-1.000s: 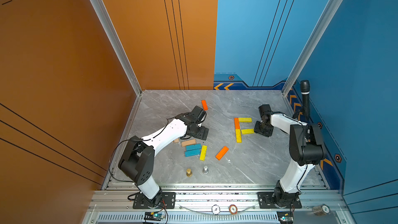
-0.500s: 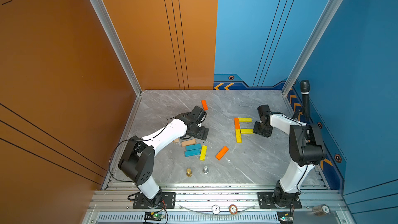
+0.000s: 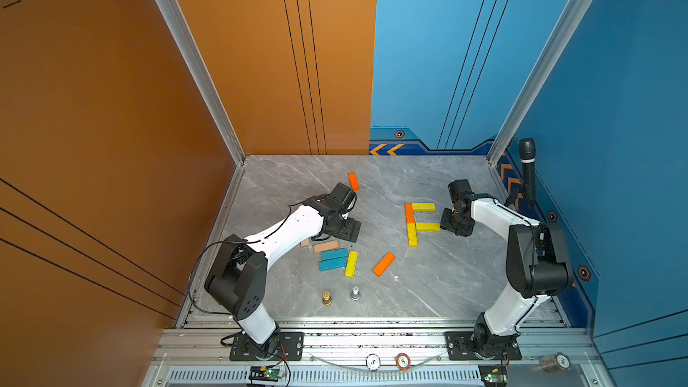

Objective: Assemble the number 6 with building blocks
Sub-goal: Assemble the building block at the center of the board.

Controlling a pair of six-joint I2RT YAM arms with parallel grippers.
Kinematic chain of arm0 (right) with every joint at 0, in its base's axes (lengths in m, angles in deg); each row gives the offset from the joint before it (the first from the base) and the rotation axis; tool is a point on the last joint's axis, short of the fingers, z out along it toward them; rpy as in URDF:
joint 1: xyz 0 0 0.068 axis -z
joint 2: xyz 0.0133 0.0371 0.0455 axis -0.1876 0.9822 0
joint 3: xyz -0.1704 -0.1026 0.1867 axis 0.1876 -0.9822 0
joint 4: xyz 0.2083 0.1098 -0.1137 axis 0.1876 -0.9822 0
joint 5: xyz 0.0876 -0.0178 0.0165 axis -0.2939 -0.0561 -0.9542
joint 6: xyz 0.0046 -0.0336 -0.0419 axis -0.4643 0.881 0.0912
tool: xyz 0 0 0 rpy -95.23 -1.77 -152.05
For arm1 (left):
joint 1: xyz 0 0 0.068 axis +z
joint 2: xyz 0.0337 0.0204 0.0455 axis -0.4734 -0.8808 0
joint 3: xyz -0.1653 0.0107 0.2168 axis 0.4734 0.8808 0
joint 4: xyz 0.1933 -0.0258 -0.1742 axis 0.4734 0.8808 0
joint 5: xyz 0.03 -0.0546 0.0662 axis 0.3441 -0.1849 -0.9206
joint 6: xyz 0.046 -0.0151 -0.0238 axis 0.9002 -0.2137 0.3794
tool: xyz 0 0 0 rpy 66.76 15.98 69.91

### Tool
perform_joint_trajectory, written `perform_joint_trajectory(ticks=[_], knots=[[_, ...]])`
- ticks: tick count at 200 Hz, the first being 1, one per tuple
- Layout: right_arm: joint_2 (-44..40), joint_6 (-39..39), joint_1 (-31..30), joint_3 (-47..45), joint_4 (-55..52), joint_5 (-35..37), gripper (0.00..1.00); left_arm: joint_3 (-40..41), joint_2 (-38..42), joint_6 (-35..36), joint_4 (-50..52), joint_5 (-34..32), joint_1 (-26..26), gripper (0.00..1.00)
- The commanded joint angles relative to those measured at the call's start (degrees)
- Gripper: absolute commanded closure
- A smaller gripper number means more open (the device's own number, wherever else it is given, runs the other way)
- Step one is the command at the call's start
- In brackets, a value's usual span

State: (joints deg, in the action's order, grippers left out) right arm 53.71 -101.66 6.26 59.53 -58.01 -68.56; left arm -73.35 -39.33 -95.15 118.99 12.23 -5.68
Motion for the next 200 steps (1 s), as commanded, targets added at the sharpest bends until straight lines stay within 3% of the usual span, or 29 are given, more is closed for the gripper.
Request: perform_joint_trajectory(ticks=[1,98,200], knots=[[-0.67,1.36,0.18,-1.23,-1.88,2.45,0.47,-1.25,0.21,0.78,1.16,-0.74,-0.54,0.08],[7.55,5.71,0.78,3.71,-1.89,2.96,0.39,-1.21,0.13,1.04,1.16,-1.36,-0.86,0.08],[9.16,6.82,0.26,4.72,-2.21,2.91,0.35,-1.22,-0.33,1.18,1.21,-1.27,-0.83,0.08]])
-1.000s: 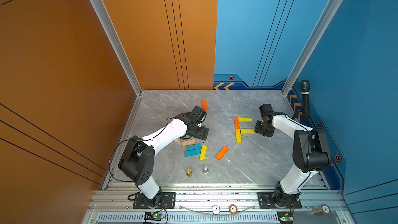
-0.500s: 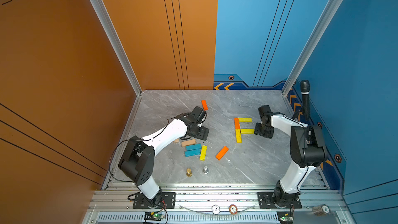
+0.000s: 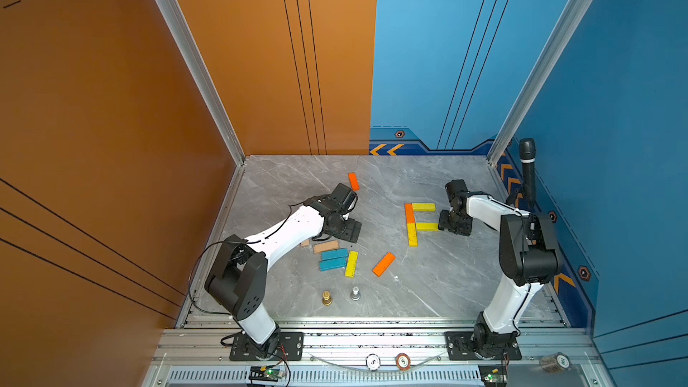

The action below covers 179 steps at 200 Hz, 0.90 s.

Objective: Assemble the number 6 with building blocks
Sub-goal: Assemble the building block at the center of the board.

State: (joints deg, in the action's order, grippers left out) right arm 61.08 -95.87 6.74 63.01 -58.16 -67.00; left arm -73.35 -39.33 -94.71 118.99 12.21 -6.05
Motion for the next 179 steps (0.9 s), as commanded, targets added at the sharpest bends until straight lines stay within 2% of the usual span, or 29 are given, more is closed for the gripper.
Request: perform_joint_trajectory(ticks=[1,117,148,179], knots=[[1.82,0.99,-0.22,1.26,-2.06,1.35,0.35,-1.22,-0.32,0.72,1.23,-1.25,-0.43,0.08],[-0.22,0.18,-0.45,0.88,-2.23,0.90,0.34,-1.30,-0.29,0.69,1.20,-1.11,-0.50,0.08],[-4.88,0.33,-0.32,1.97,-3.57,3.40,0.33,-1.22,-0.45,0.61,1.18,-1.34,-0.50,0.08],[-12.14,-1.54,-0.22,2.13,-3.27,2.13,0.33,-1.32,-0.71,0.61,1.24,-1.58,-0.50,0.08]])
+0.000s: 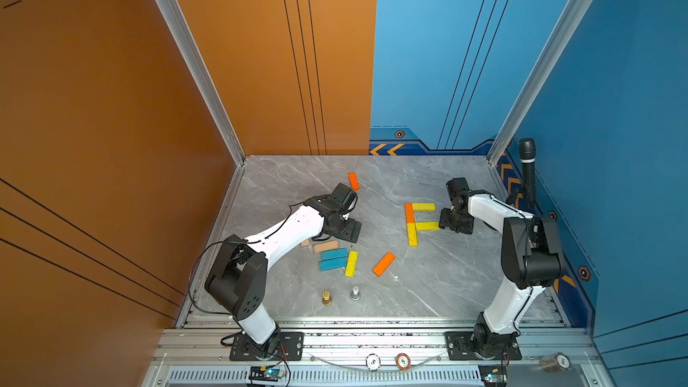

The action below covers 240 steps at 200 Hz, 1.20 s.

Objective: Assemble the number 6 with building blocks
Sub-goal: Assemble the building block at the center of the board, then pick up the building block from the center of the board.

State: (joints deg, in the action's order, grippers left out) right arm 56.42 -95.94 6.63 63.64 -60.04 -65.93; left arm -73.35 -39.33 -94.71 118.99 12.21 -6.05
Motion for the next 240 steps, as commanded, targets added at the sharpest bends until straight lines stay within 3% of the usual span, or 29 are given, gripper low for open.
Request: perform_joint_trajectory(ticks=[1,37,78,127,161,193,240], knots=[[-7.79,-1.63,-0.12,1.42,-1.31,0.97,0.33,-1.32,-0.73,0.56,1.24,-1.64,-0.50,0.08],[-18.09,-10.72,-3.96,-5.74,3.29,-2.54,0.32,-1.12,-1.33,0.91,1.75,-2.65,-0.60,0.08],[-24.65,-25.59,-20.25,-14.39,5.73,2.13,0.31,-2.11,-0.55,1.05,2.47,-3.56,-0.09,0.08],[-21.67,-38.53,-38.10,-13.97,4.12,7.00,0.35,-1.82,3.95,-1.59,3.77,-8.27,2.04,0.09],[-16.31,-44.89,-45.52,-9.95,-0.40,9.70,0.39,-1.36,6.01,-5.11,4.00,-11.20,5.54,0.08],[-11.82,-48.96,-50.69,-7.75,-0.12,9.90,0.39,-0.88,7.98,-7.34,3.95,-12.23,8.57,0.08],[-5.87,-53.77,-53.15,-4.02,-2.54,9.60,0.40,-0.25,9.96,-8.35,3.53,-10.51,11.13,0.08]])
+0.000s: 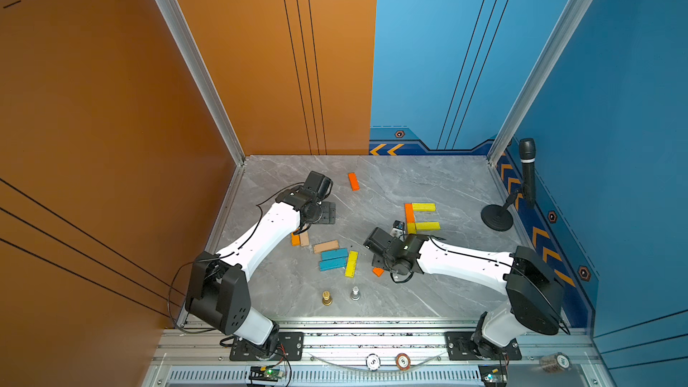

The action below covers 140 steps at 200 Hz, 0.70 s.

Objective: Assemble the number 6 with building blocks
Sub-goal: Pick up the building block from the center of the board.

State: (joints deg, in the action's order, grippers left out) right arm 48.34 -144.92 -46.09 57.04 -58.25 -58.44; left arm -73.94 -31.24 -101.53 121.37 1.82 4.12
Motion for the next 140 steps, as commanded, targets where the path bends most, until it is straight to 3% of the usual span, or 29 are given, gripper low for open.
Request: perform_joint_trajectory(ticks=[1,98,140], knots=[[2.25,-4.81,-0.41,2.58,-4.30,2.05,0.40,0.38,1.88,-1.58,1.11,-0.03,1.00,0.08],[12.57,-8.44,0.13,6.10,-4.79,-0.41,0.41,1.35,2.76,-2.33,-0.36,3.58,2.42,0.09],[13.44,-7.56,0.47,5.42,-4.62,-1.38,0.48,1.49,2.76,-2.29,-0.52,4.12,2.69,0.09]])
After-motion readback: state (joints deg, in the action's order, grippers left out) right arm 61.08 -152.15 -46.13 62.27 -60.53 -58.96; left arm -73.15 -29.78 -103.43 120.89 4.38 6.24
